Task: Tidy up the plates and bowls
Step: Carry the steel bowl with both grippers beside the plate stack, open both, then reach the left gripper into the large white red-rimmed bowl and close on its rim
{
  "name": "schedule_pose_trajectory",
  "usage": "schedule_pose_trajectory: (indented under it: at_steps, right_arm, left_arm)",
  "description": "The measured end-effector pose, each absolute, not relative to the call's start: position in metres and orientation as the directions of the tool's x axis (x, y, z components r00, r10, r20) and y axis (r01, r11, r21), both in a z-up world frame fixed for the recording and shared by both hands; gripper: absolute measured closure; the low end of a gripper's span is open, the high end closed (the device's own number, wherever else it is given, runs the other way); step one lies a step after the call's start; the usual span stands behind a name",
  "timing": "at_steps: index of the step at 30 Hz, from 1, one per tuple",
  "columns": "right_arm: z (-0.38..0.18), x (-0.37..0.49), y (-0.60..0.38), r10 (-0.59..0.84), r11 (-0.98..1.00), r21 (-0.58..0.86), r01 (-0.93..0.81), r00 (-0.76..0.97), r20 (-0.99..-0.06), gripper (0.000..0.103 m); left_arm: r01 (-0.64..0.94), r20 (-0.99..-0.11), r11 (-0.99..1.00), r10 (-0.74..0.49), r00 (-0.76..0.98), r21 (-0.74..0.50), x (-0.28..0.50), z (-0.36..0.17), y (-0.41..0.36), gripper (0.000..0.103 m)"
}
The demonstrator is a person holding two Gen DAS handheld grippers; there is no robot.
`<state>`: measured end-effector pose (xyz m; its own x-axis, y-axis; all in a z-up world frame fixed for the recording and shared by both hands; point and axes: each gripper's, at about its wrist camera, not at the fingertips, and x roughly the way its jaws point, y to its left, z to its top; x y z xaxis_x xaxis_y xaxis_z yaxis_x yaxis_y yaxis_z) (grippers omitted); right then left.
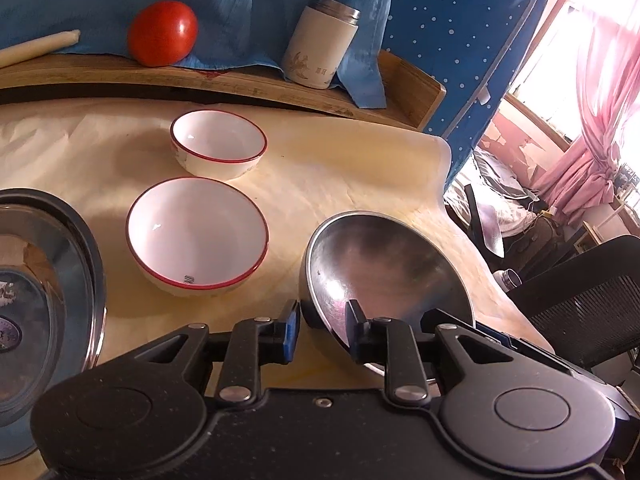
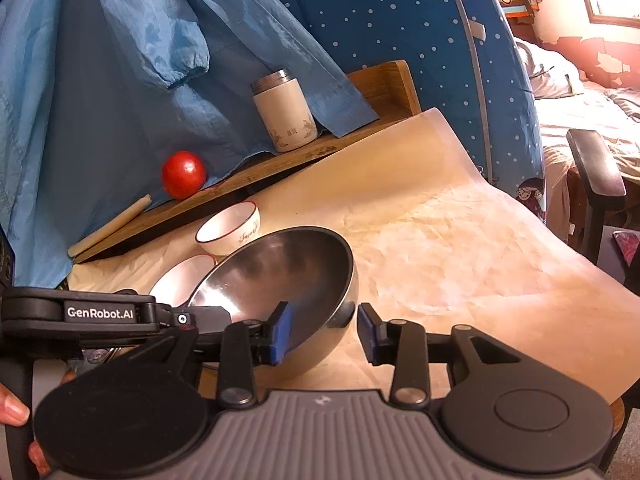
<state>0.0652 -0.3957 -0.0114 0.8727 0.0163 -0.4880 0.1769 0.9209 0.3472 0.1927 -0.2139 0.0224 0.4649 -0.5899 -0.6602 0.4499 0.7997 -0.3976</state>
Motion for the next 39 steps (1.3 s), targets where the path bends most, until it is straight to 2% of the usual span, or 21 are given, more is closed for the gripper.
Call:
schedule_pose_trajectory:
  at_steps: [3, 7, 11, 15, 17, 19, 22, 27, 33, 39]
  right_arm:
    - [-0.011, 0.064, -0.395, -0.001, 0.924, 0.332, 0.187, 0.873, -0.487, 0.058]
    - [-0.011, 0.062, -0.396, -0.017, 0.923, 0.329, 0.202, 0.872, -0.489, 0.049]
    - [-0.011, 0.061, -0.397, -0.024, 0.921, 0.329, 0.210, 0.871, -0.490, 0.042]
    - [-0.010, 0.059, -0.396, -0.033, 0.922, 0.322, 0.215, 0.873, -0.486, 0.026]
    - [-0.009, 0.058, -0.395, -0.040, 0.922, 0.320, 0.217, 0.877, -0.479, 0.017]
    - [-0.008, 0.057, -0.394, -0.048, 0.923, 0.317, 0.219, 0.882, -0.469, 0.010]
    - [-0.005, 0.056, -0.393, -0.063, 0.924, 0.310, 0.222, 0.891, -0.451, 0.002]
    - [0.001, 0.057, -0.389, -0.079, 0.931, 0.293, 0.218, 0.903, -0.421, 0.001]
    - [0.015, 0.067, -0.380, -0.047, 0.959, 0.242, 0.149, 0.923, -0.383, 0.001]
    - [0.030, 0.085, -0.358, 0.028, 0.996, 0.093, 0.009, 0.924, -0.382, 0.001]
  left_arm:
    - [0.447, -0.657, 0.803, -0.586, 0.474, -0.394, 0.191, 0.023, -0.211, 0.067]
    - [0.435, -0.646, 0.808, -0.584, 0.492, -0.398, 0.189, 0.026, -0.204, 0.048]
    - [0.439, -0.631, 0.806, -0.587, 0.507, -0.397, 0.183, 0.031, -0.196, 0.037]
    - [0.454, -0.597, 0.797, -0.601, 0.532, -0.398, 0.176, 0.040, -0.188, 0.022]
    - [0.469, -0.576, 0.789, -0.612, 0.542, -0.397, 0.173, 0.046, -0.182, 0.009]
    - [0.492, -0.555, 0.778, -0.626, 0.548, -0.392, 0.175, 0.052, -0.176, 0.003]
    - [0.491, -0.537, 0.789, -0.612, 0.581, -0.368, 0.183, 0.064, -0.161, 0.001]
    - [0.437, -0.538, 0.827, -0.562, 0.628, -0.354, 0.211, 0.076, -0.134, 0.001]
    - [0.411, -0.617, 0.853, -0.518, 0.592, -0.323, 0.251, 0.066, -0.126, 0.001]
    - [0.472, -0.716, 0.839, -0.504, 0.484, -0.271, 0.286, 0.046, -0.133, 0.001]
